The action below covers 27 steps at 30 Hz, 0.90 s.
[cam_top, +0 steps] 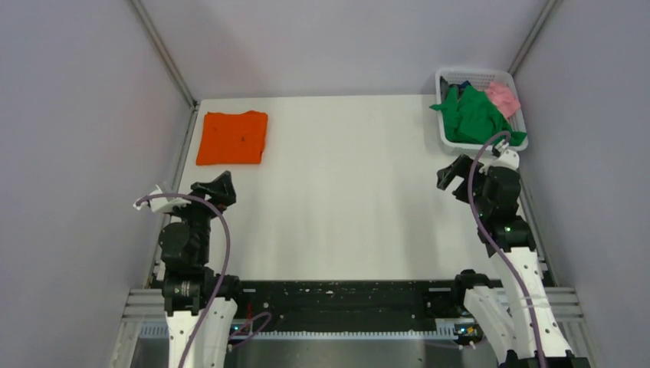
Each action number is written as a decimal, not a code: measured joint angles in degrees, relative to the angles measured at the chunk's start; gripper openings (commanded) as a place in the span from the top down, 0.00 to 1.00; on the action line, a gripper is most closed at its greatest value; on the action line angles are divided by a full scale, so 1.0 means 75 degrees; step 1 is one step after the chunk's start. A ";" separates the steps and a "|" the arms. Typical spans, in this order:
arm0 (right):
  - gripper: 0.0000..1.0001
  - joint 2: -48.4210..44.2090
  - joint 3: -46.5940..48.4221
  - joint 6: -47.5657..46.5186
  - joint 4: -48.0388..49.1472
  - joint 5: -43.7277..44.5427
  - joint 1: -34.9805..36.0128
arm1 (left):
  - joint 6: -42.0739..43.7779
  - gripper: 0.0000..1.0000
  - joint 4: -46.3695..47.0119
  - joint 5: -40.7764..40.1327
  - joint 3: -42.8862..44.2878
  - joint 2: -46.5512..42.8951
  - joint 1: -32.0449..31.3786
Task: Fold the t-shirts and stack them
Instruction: Grab crumpled tshirt from bin with the right arm
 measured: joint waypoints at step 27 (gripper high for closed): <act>0.12 0.7577 0.5109 -0.0976 0.1810 0.2579 -0.0289 | -0.0434 0.01 -0.0216 -0.0364 -0.0023 0.1880 0.0000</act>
